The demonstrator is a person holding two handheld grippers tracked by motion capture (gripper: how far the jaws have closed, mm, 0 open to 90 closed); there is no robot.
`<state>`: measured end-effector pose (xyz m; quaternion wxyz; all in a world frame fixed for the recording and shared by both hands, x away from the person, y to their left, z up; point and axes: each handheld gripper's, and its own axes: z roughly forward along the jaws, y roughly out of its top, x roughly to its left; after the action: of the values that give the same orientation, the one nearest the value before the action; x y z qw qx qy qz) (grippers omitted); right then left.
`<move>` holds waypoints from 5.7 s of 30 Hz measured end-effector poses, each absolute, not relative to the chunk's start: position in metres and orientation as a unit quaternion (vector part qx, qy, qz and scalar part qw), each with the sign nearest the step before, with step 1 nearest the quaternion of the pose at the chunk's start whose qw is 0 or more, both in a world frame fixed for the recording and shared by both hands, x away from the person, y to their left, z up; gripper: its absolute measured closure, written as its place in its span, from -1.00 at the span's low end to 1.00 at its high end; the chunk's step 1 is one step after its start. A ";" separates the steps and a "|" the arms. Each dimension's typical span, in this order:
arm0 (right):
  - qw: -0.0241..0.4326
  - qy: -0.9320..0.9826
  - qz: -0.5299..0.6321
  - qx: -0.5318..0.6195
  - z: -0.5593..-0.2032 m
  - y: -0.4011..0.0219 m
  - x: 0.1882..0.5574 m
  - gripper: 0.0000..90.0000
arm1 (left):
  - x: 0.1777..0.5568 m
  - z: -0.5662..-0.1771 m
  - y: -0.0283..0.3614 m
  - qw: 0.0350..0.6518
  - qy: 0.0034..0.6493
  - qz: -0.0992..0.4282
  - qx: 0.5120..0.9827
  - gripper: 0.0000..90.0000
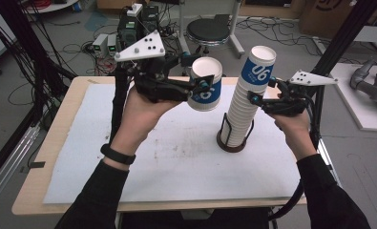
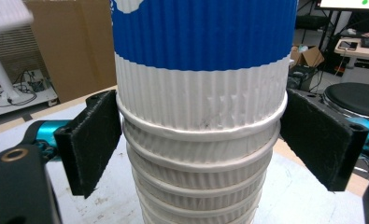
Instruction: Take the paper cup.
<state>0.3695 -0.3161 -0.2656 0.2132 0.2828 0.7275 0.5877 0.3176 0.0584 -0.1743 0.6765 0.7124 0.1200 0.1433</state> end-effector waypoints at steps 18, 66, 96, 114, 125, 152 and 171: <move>0.214 0.728 0.587 0.282 -0.266 -0.316 0.369 -0.69 | 0.297 -0.255 0.088 0.663 0.138 0.151 0.720 -0.32; 0.231 0.700 0.611 0.289 -0.305 -0.335 0.311 -0.69 | 0.306 -0.318 0.110 0.666 0.177 0.111 0.716 -0.32; 0.097 0.771 0.602 0.181 -0.349 -0.281 0.294 -0.68 | 0.304 -0.326 0.099 0.667 0.178 0.101 0.716 -0.32; 0.062 0.792 0.585 0.167 -0.367 -0.246 0.297 -0.68 | 0.296 -0.331 0.070 0.667 0.152 0.073 0.725 -0.32; 0.042 0.794 0.585 0.162 -0.374 -0.230 0.294 -0.68 | 0.291 -0.335 0.051 0.671 0.138 0.062 0.726 -0.32; 0.026 0.822 0.553 0.135 -0.379 -0.218 0.293 -0.52 | 0.289 -0.337 0.036 0.649 0.118 0.047 0.750 -0.35; 0.046 0.871 0.478 0.106 -0.382 -0.208 0.289 -0.52 | 0.285 -0.332 0.028 0.519 0.082 0.060 0.848 -0.41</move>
<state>0.2886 -0.2083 -0.3820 0.0462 0.1057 0.8706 0.4783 0.2852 0.0285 -0.3322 0.5193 0.8485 0.0823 0.0602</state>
